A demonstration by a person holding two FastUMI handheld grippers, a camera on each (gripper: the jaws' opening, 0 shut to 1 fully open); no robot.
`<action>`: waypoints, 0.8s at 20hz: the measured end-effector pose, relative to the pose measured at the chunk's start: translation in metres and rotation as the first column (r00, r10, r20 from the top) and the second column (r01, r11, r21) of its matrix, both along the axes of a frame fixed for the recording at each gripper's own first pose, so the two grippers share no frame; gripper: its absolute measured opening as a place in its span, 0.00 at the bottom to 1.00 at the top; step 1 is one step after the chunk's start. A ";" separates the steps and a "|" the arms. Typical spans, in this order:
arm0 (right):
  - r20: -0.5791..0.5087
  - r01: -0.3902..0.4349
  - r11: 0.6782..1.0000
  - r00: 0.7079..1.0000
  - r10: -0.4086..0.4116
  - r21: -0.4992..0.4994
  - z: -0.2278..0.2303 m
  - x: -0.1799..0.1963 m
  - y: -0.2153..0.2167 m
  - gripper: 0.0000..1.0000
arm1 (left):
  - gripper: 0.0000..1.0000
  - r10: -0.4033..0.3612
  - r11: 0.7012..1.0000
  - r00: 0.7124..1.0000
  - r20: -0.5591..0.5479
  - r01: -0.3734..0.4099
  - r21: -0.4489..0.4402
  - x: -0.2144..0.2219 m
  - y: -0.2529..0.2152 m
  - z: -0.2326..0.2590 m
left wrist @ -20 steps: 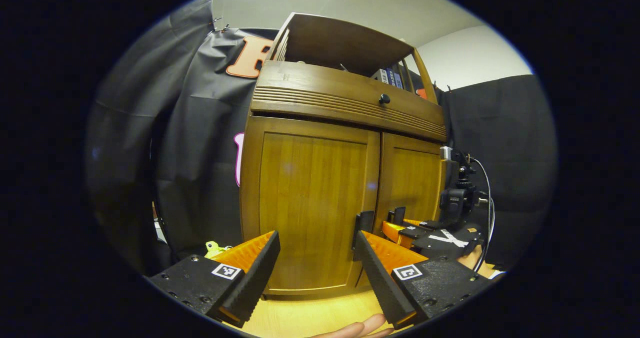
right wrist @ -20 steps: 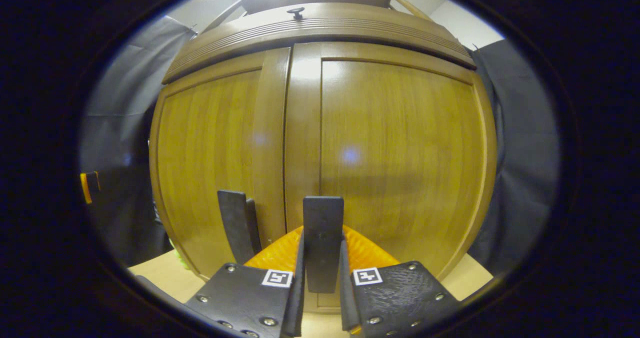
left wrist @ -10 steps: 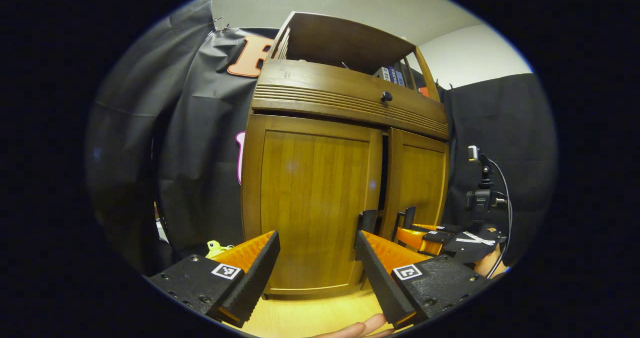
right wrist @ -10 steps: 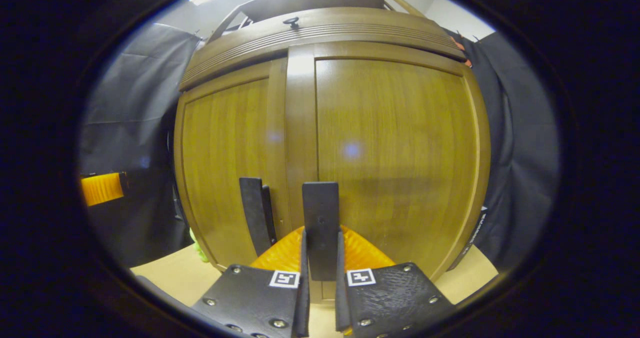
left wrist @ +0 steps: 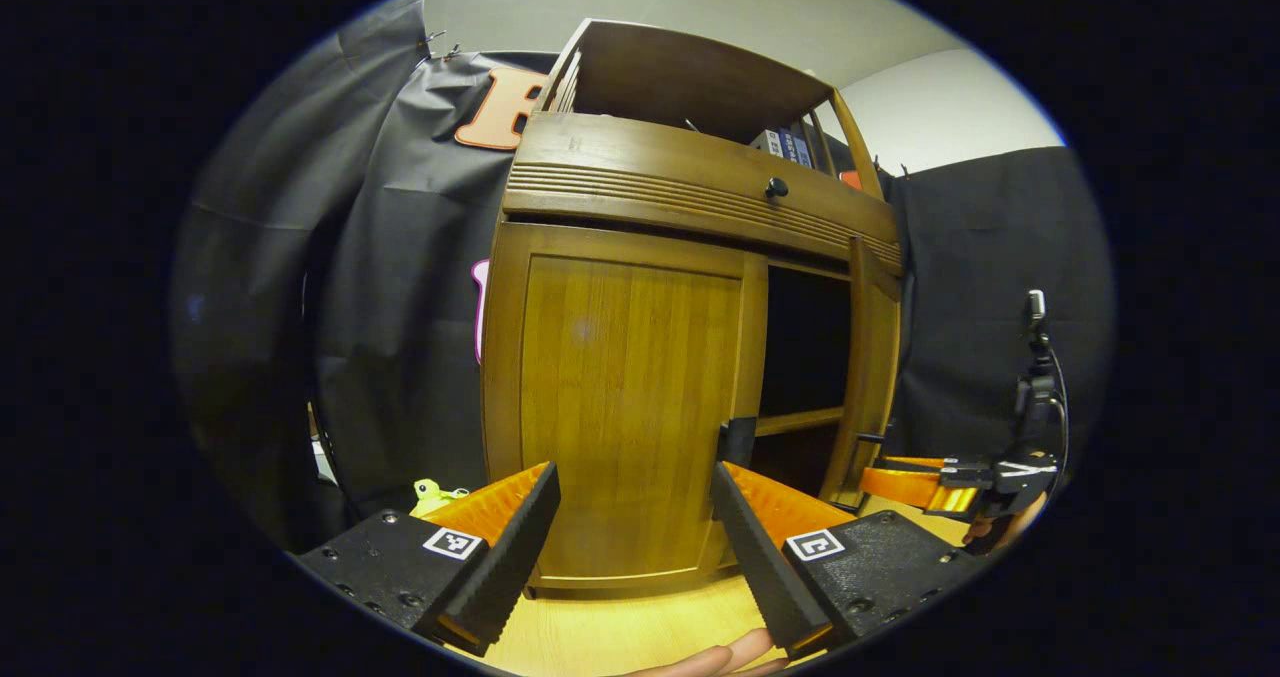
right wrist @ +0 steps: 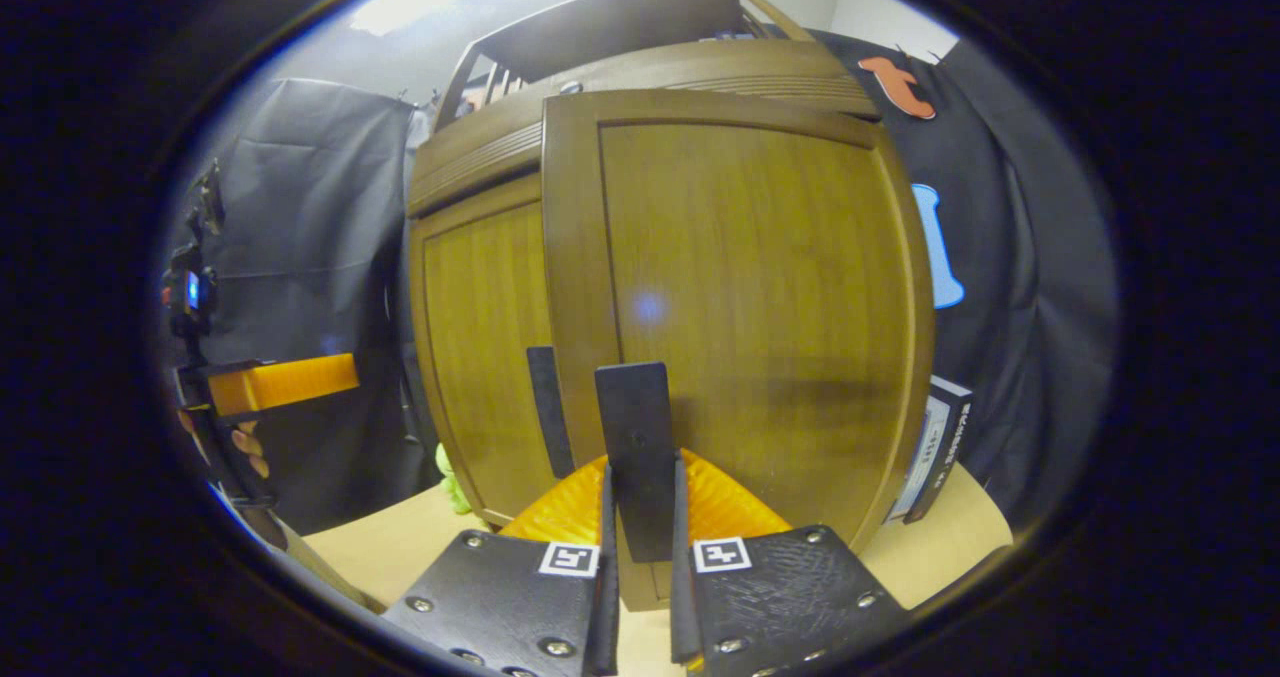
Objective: Open the right door of the double-door shoe cabinet with the right hand, and open the left door with the left hand.
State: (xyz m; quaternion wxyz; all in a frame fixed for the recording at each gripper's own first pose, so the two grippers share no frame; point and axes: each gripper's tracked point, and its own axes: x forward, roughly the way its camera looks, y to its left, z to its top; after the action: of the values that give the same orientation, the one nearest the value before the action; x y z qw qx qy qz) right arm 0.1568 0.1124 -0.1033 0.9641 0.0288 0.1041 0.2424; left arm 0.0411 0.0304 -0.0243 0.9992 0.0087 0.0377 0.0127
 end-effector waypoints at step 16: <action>0.056 0.162 0.982 0.984 -0.168 0.094 0.031 -0.062 -0.125 0.14 | 0.95 -0.058 0.994 0.997 -0.047 0.062 0.093 0.005 -0.049 -0.027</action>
State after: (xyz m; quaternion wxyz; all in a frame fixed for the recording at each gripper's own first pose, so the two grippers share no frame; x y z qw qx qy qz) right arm 0.0948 -0.0130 -0.0718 0.9815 0.0724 0.0597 0.1669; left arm 0.0460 -0.0190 -0.0510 0.9965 0.0572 0.0592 -0.0158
